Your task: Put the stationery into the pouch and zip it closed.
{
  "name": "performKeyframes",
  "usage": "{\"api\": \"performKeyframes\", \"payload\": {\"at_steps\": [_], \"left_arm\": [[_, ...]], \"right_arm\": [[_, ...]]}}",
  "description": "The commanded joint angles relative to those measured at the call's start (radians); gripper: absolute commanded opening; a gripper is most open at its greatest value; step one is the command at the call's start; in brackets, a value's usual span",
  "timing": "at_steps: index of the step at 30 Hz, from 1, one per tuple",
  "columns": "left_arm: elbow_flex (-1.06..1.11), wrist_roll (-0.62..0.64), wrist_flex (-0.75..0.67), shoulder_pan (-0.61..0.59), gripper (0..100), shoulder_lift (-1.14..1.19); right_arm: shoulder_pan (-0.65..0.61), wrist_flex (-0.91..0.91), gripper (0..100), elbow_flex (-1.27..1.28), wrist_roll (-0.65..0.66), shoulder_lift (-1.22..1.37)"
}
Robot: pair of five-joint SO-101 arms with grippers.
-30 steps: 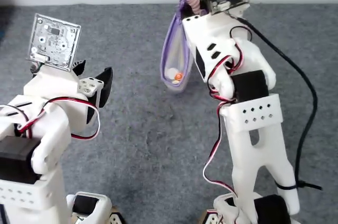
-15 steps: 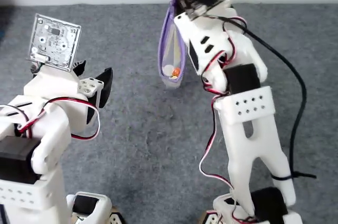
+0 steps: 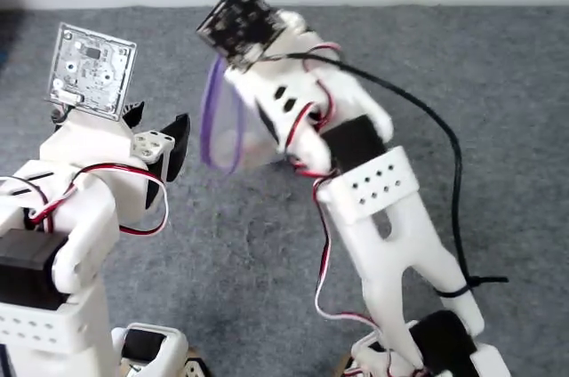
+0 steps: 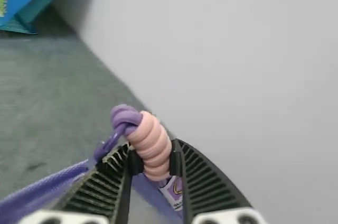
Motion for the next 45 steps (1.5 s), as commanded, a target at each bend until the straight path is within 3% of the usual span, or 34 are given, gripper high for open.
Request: {"api": "performKeyframes", "payload": {"at_steps": [1,7,15,28,33,40,43,45], "left_arm": [[-0.008,0.009,0.009,-0.005,17,-0.012],[-0.01,0.009,0.009,-0.005,17,-0.012],[-0.001,0.009,-0.008,-0.005,17,-0.002],[0.392,0.009,-0.362,-0.107,17,-0.003],[0.403,0.023,-0.301,0.066,17,-0.011],[0.378,0.229,-0.265,0.471,17,-0.011],[0.346,0.249,-0.264,0.482,17,-0.009],[0.335,0.249,-0.253,0.416,17,-0.012]], "right_arm": [[-0.031,0.097,0.7,-0.048,-0.077,-0.096],[-0.001,0.317,0.7,-0.048,-0.176,-0.174],[0.067,0.325,0.7,-0.049,-0.195,-0.237],[0.113,0.325,0.7,-0.049,-0.199,-0.266],[0.114,0.251,0.7,-0.025,-0.199,-0.257],[0.114,0.062,0.7,0.091,-0.198,-0.26],[0.113,0.096,0.7,0.089,-0.198,-0.269],[0.111,0.156,0.7,0.087,-0.201,-0.282]]}}
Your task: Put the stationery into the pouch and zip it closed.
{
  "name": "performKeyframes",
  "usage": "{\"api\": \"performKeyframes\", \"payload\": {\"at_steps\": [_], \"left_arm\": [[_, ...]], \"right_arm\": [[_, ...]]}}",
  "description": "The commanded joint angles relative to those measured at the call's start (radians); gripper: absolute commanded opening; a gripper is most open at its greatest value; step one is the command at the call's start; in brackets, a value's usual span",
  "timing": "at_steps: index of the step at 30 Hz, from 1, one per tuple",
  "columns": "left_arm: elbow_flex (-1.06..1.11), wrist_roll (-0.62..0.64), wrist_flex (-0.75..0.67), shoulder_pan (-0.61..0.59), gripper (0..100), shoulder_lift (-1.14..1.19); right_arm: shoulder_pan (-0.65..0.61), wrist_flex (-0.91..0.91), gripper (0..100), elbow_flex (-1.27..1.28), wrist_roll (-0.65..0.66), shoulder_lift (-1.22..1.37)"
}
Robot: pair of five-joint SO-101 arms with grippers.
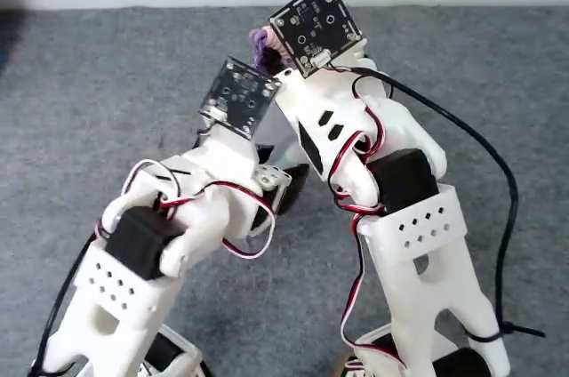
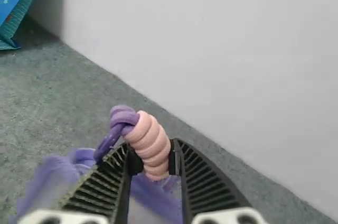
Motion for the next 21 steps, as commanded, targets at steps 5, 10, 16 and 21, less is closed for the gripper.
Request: {"api": "performKeyframes", "payload": {"at_steps": [5,10,16,21], "left_arm": [[-0.147,-0.032,0.115,-0.227,17,-0.014],[-0.282,-0.068,0.232,-0.295,17,-0.014],[-0.401,-0.066,0.284,-0.295,18,-0.014],[-0.415,-0.084,0.285,-0.296,18,-0.014]], "right_arm": [[0.005,0.183,0.7,-0.015,-0.124,-0.133],[0.002,0.311,0.7,-0.014,-0.201,-0.163],[-0.002,0.317,0.7,-0.012,-0.229,-0.156],[-0.058,0.262,0.7,0.071,-0.221,-0.166]]}}
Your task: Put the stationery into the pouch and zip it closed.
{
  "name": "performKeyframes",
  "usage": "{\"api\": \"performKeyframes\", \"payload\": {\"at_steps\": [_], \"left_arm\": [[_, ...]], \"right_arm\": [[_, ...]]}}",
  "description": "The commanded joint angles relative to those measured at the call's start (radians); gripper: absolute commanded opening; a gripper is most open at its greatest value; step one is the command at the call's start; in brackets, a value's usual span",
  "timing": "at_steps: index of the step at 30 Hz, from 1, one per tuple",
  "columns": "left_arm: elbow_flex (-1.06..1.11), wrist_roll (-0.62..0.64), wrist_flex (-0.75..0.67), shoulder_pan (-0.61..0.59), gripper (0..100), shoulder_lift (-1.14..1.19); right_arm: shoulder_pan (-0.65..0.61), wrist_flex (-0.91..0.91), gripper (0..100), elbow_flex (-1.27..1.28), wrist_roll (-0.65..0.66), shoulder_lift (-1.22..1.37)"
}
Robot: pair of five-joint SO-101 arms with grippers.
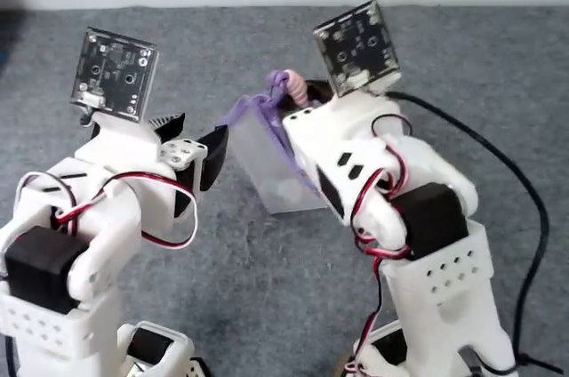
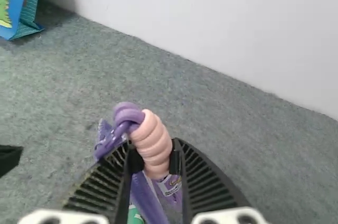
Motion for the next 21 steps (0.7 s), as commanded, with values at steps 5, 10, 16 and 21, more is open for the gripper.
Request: {"api": "performKeyframes", "payload": {"at_steps": [5,10,16,21], "left_arm": [[-0.036,-0.063,0.008,-0.017,18,-0.011],[-0.036,-0.117,0.008,-0.026,18,-0.011],[-0.035,-0.198,0.038,-0.044,18,-0.008],[0.012,-0.245,0.086,-0.043,18,-0.005]], "right_arm": [[-0.071,-0.074,0.7,0.037,-0.002,-0.012],[-0.084,-0.013,0.7,0.04,-0.002,-0.015],[-0.082,0.024,0.7,0.04,-0.002,-0.018],[-0.084,0.015,0.7,0.037,0.038,-0.019]]}}
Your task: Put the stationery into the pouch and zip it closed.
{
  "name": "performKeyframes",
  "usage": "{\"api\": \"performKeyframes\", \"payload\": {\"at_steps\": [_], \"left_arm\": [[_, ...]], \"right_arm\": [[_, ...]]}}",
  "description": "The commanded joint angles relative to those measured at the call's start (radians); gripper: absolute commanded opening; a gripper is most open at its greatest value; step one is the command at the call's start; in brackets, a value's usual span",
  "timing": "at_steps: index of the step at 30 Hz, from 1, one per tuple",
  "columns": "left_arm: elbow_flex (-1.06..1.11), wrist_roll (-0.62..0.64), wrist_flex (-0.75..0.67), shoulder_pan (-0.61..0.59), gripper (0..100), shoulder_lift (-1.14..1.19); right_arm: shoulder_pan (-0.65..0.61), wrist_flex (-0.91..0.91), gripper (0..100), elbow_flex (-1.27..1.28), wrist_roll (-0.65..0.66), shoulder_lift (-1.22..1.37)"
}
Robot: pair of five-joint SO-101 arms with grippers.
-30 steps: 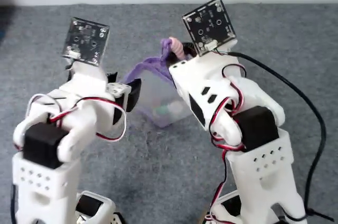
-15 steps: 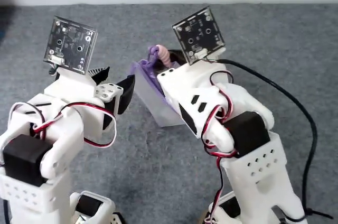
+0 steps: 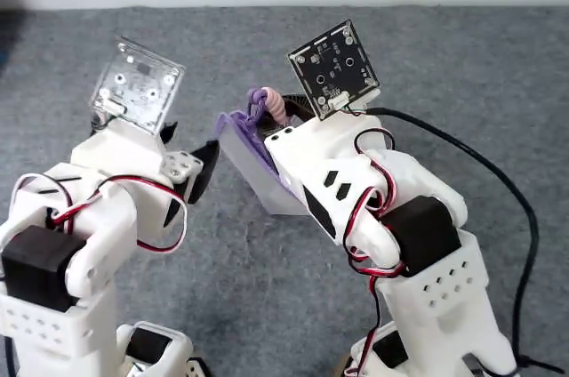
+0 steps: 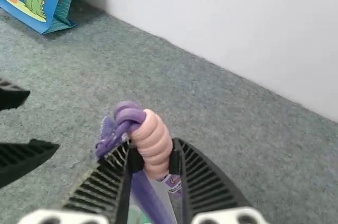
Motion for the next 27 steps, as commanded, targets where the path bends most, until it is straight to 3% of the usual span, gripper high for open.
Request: {"api": "performKeyframes", "payload": {"at_steps": [1,6,14,18,27], "left_arm": [[0.039,-0.034,0.008,-0.006,18,-0.006],[0.182,-0.055,-0.083,-0.009,18,-0.012],[0.193,-0.115,-0.196,0.015,18,-0.012],[0.191,-0.181,-0.192,0.034,18,-0.012],[0.197,-0.23,-0.176,0.195,18,-0.012]], "right_arm": [[-0.01,0.004,0.7,-0.003,0.034,0.01],[-0.013,-0.008,0.7,-0.006,0.051,0.007],[-0.087,0.031,0.7,0.0,0.058,0.008],[-0.093,0.05,0.7,0.0,0.058,0.008],[-0.053,-0.007,0.7,-0.002,0.058,0.019]]}}
